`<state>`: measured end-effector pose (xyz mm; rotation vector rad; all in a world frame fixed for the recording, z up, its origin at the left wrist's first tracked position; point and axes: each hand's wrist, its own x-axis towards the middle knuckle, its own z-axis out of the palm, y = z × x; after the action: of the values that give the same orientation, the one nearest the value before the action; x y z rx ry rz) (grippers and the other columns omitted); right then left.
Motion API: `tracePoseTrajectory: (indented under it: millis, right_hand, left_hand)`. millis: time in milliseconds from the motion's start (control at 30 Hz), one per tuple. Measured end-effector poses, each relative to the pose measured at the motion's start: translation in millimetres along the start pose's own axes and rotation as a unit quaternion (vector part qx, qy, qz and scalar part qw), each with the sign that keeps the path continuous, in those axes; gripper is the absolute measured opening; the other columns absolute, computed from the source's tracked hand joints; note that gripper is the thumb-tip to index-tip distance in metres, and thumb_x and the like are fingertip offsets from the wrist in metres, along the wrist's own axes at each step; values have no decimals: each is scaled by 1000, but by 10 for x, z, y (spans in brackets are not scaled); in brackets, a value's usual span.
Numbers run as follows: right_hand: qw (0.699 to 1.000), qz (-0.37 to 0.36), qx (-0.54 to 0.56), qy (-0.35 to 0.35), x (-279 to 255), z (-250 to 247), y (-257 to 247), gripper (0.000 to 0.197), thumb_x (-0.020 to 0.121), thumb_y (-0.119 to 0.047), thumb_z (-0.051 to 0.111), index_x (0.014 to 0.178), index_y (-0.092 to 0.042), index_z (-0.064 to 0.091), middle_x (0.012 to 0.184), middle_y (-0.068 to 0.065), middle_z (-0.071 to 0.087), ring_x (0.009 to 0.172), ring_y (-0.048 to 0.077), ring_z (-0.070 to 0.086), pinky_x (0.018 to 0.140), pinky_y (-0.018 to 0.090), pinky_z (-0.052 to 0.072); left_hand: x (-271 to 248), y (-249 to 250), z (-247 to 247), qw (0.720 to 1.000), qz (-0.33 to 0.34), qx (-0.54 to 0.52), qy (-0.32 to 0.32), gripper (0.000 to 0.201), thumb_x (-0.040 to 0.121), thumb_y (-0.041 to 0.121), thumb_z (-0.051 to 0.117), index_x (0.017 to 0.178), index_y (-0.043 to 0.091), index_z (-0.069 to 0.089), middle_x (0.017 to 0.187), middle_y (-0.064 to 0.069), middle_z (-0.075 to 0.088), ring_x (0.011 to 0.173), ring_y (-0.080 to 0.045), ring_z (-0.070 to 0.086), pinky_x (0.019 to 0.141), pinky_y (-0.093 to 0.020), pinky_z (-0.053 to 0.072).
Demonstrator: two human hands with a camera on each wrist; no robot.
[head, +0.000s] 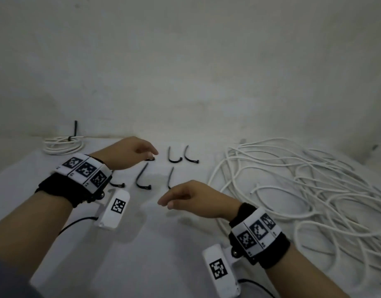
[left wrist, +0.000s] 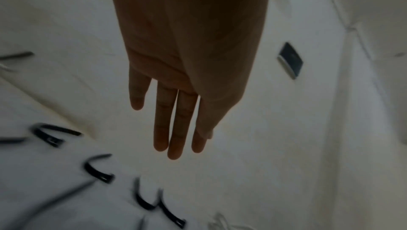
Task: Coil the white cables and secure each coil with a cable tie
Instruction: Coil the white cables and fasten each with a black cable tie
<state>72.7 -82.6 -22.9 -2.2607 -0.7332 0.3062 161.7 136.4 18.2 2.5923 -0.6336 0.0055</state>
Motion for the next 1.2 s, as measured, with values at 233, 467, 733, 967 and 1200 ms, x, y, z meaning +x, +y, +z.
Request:
tracePoseTrajectory:
  millis: [233, 467, 733, 967, 1200]
  right_hand:
    - [974, 109, -177, 94, -931, -847, 540, 19, 92, -18, 60, 106, -18, 72, 106, -2, 70, 90, 8, 60, 81, 17, 43]
    - [889, 332, -307, 69, -1420, -1412, 1223, 34, 95, -24, 55, 127, -13, 57, 131, 8, 54, 120, 21, 49, 92, 23, 36]
    - [866, 366, -340, 31, -1463, -1439, 1360, 43, 87, -12, 67, 127, -5, 53, 129, 14, 52, 113, 26, 55, 80, 25, 43]
    - [883, 332, -302, 138, -1460, -1490, 1466, 31, 89, -9, 58, 119, -4, 57, 123, 14, 56, 109, 25, 56, 79, 26, 42]
    - [916, 138, -37, 375, -1571, -1647, 1108, 18, 93, 3, 48, 98, -10, 61, 87, -1, 52, 51, 11, 65, 53, 26, 57]
  left_hand:
    - [124, 1067, 660, 989, 124, -19, -79, 21, 98, 26, 49, 111, 30, 65, 103, 13, 66, 95, 0, 60, 83, -17, 45]
    - [471, 1550, 1195, 981, 155, 0, -117, 22, 97, 28, 49, 110, 27, 67, 111, 5, 65, 95, -8, 58, 88, -27, 47]
    - [866, 1822, 1580, 985, 131, -11, -115, 22, 96, 23, 49, 110, 23, 67, 115, 2, 64, 93, -9, 55, 86, -23, 42]
    - [1041, 1964, 1774, 986, 122, -49, -104, 33, 96, 26, 52, 129, 22, 53, 128, -3, 57, 113, -14, 56, 98, -30, 44]
    - [1003, 2034, 1641, 969, 134, -200, -57, 24, 101, 21, 38, 117, 20, 56, 95, 2, 64, 92, -16, 63, 81, -24, 48]
